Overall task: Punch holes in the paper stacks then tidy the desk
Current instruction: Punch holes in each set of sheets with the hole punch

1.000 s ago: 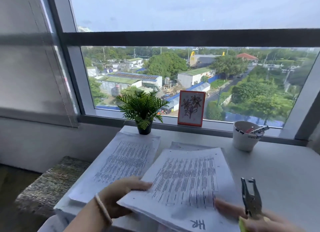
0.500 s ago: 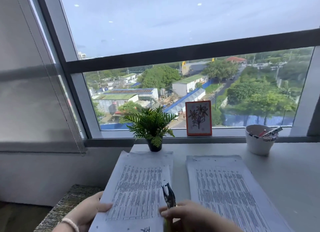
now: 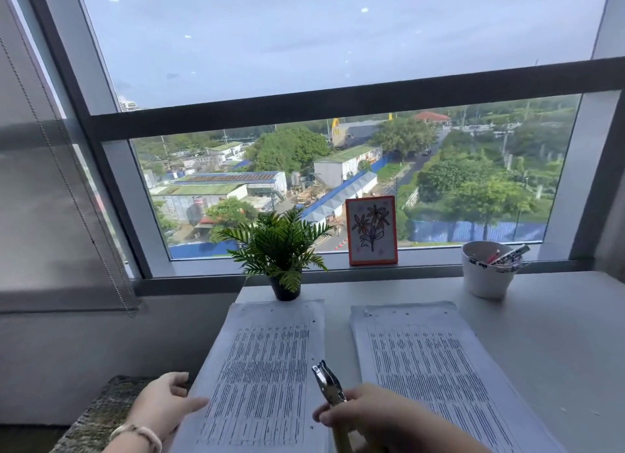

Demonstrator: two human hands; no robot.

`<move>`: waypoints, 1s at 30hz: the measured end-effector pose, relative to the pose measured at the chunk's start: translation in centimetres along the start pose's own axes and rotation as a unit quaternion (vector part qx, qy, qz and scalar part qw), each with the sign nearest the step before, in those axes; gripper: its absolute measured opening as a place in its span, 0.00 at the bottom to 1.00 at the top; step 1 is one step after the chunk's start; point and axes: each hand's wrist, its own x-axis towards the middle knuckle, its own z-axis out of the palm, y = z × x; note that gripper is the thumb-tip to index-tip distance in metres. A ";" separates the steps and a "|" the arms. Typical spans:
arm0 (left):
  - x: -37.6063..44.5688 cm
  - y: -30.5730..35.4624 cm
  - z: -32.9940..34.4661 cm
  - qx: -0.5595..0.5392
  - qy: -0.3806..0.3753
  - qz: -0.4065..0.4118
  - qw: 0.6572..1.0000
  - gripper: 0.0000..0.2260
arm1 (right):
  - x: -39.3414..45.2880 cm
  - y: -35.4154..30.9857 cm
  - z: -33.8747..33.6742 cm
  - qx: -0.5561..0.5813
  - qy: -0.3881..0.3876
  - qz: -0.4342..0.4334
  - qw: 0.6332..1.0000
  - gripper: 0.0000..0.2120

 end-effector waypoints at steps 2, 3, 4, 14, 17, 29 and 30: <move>-0.3 0.6 0.3 0.040 0.025 0.003 0.999 0.27 | 0.0 0.0 0.5 0.067 -0.019 0.015 0.997 0.12; -0.6 0.9 0.5 0.052 0.021 0.001 0.998 0.27 | 0.0 -0.1 0.7 0.095 -0.027 0.024 0.995 0.13; -0.9 1.3 0.7 0.068 0.012 0.000 0.998 0.27 | -0.1 0.0 0.8 0.108 -0.028 0.026 0.993 0.14; -8.5 11.2 10.1 0.096 -0.071 0.165 0.979 0.19 | -5.7 3.8 -12.2 -0.073 0.359 -0.057 0.929 0.07; -8.6 15.0 15.0 0.071 -0.145 0.131 0.978 0.21 | -5.8 6.4 -15.5 -0.311 0.386 0.032 0.868 0.09; -9.0 17.1 21.8 0.166 -0.033 0.102 0.980 0.09 | -5.3 10.4 -15.0 -0.425 0.337 0.060 0.838 0.16; -9.3 17.2 22.0 0.180 -0.025 0.110 0.977 0.08 | -5.3 10.3 -15.0 -0.431 0.336 0.060 0.836 0.17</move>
